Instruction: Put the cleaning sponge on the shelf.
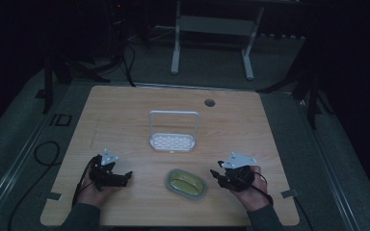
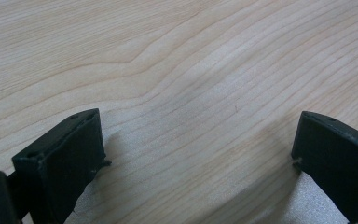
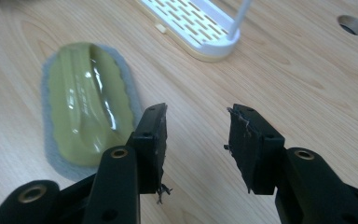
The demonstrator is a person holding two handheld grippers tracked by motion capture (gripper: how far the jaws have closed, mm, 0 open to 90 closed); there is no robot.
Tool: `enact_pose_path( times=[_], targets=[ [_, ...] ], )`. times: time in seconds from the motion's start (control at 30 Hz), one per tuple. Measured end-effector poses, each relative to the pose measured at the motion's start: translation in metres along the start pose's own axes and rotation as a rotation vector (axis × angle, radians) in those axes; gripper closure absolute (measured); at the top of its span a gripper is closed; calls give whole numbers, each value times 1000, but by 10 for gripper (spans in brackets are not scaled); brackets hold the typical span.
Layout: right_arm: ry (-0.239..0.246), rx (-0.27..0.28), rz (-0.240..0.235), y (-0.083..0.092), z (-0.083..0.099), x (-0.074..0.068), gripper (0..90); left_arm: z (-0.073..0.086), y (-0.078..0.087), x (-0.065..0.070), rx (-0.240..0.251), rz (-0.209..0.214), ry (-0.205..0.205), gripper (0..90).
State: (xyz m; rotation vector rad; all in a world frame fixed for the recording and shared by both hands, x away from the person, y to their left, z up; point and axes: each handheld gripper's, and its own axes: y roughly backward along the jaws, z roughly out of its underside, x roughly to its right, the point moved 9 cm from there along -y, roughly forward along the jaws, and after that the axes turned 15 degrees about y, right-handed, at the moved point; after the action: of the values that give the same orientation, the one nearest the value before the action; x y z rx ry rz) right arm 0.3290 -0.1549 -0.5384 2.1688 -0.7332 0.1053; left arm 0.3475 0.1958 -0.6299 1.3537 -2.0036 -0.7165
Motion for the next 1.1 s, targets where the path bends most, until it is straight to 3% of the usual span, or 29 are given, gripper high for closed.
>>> enact_pose_path(
  times=[0.2,1.1],
  targets=[
    [21,-11,-66,-6,-17,-10,593,0,0,0,0,0,-1,23],
    [143,-130,-224,-32,-51,-40,650,0,0,0,-1,0,-1,23]
  ],
)
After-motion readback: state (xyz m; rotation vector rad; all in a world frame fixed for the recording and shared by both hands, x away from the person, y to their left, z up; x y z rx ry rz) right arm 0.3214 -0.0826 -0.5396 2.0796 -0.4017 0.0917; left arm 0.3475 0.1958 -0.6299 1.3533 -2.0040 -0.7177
